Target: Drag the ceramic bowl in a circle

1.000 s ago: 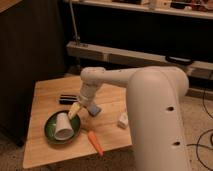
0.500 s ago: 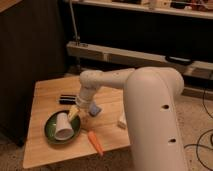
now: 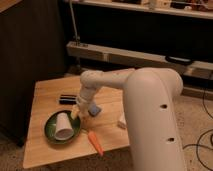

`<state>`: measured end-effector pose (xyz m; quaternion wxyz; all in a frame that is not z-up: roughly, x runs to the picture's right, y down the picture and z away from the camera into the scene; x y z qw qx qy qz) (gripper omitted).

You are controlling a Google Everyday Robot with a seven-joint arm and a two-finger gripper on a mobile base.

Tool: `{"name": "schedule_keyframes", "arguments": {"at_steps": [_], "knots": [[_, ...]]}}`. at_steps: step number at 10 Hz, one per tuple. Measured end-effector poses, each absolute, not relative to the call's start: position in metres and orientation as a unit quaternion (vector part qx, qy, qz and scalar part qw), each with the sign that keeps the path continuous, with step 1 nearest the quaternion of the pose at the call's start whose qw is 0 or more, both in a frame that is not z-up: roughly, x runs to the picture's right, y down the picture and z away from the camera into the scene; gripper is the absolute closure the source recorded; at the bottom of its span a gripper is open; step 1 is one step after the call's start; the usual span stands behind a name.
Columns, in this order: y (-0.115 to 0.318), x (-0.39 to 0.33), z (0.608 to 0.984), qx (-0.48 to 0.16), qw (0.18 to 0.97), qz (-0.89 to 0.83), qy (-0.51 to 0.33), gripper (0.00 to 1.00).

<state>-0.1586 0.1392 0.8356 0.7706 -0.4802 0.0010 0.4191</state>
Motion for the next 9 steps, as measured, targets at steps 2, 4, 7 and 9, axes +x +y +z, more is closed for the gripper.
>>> {"name": "schedule_keyframes", "arguments": {"at_steps": [2,4,7,9], "knots": [[0.142,-0.158,0.842,-0.483,0.769,0.419,0.005,0.44],[0.150,-0.163,0.848,-0.489,0.769,0.412,0.009,0.44],[0.158,-0.167,0.853,-0.496,0.769,0.404,0.014,0.44],[0.163,-0.173,0.855,-0.500,0.770,0.396,0.016,0.56]]}}
